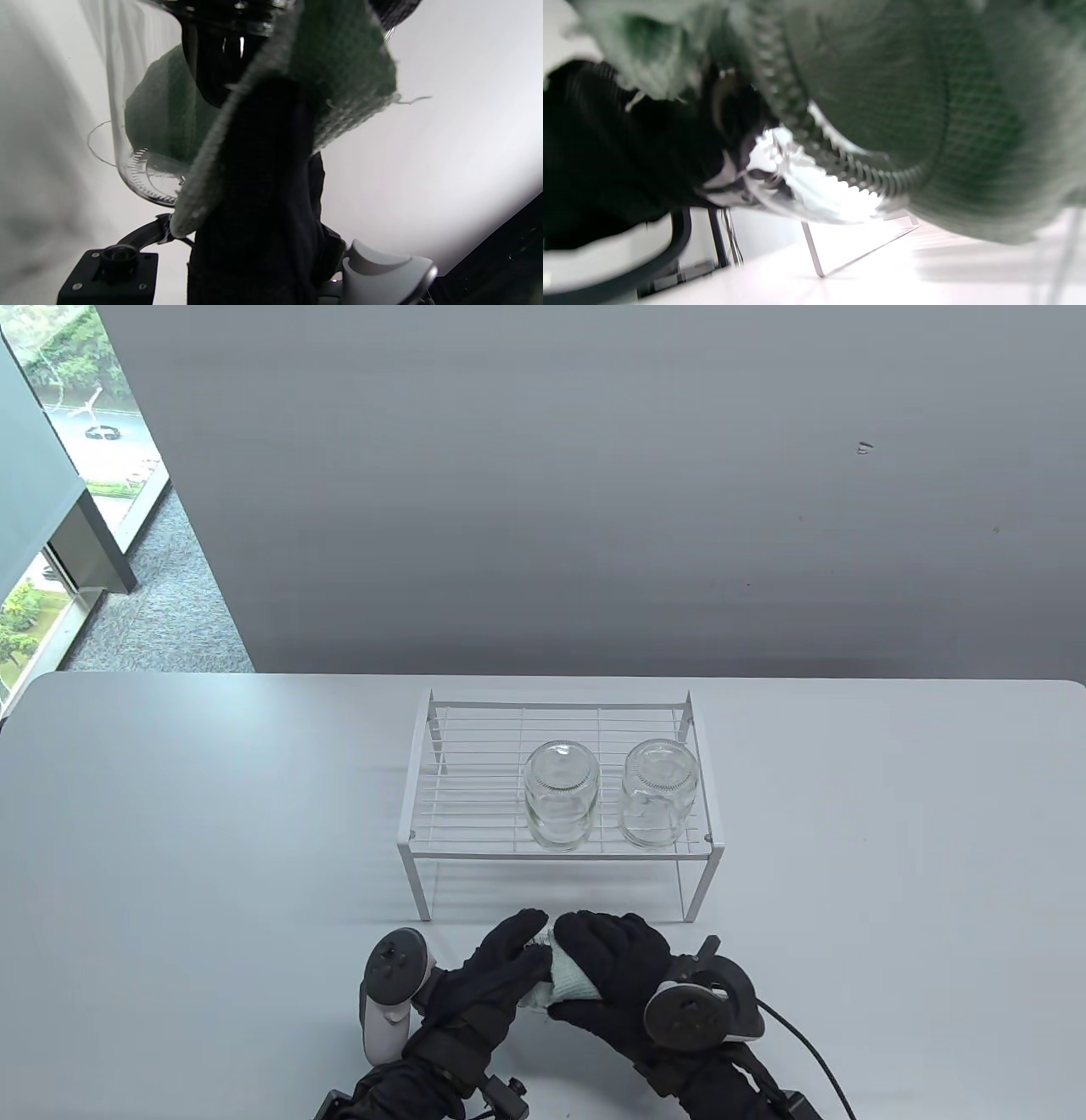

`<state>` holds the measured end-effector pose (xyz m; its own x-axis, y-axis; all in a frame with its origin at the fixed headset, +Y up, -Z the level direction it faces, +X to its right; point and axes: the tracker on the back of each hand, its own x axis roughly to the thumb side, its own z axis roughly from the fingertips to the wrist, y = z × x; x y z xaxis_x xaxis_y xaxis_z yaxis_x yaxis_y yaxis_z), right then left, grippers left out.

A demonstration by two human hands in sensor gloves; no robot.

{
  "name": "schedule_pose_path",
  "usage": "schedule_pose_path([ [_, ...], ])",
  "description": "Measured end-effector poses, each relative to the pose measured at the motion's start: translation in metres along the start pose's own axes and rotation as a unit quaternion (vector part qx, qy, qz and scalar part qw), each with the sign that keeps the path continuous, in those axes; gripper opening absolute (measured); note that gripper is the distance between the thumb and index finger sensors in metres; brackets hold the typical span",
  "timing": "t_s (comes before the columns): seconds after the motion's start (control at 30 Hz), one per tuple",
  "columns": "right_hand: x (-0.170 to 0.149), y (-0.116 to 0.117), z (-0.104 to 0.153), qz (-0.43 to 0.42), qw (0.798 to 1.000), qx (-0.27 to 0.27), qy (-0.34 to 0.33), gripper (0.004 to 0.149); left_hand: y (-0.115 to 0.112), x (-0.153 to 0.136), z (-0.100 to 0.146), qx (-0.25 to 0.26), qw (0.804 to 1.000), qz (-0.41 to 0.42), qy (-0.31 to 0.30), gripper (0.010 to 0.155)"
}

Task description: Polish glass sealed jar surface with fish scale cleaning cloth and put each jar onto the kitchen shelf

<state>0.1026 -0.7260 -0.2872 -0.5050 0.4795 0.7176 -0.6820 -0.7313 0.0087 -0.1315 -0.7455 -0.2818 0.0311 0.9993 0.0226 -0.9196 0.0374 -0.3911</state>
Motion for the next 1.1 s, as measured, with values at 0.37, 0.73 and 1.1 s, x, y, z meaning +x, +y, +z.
schedule_pose_path([
  [0.37,0.009,0.006,0.0,0.021,0.999,0.033,-0.037,0.069,0.013,-0.01,0.002,0.047,0.998,0.035,0.007,0.055],
  [0.73,-0.023,0.013,0.013,-0.277,0.95,-0.045,0.134,0.063,-0.002,0.003,0.001,-0.013,0.997,-0.038,-0.066,0.057],
  [1.1,-0.035,0.042,0.032,-0.592,0.767,-0.076,0.238,0.078,0.004,-0.02,0.003,0.002,0.985,0.172,-0.013,0.055],
])
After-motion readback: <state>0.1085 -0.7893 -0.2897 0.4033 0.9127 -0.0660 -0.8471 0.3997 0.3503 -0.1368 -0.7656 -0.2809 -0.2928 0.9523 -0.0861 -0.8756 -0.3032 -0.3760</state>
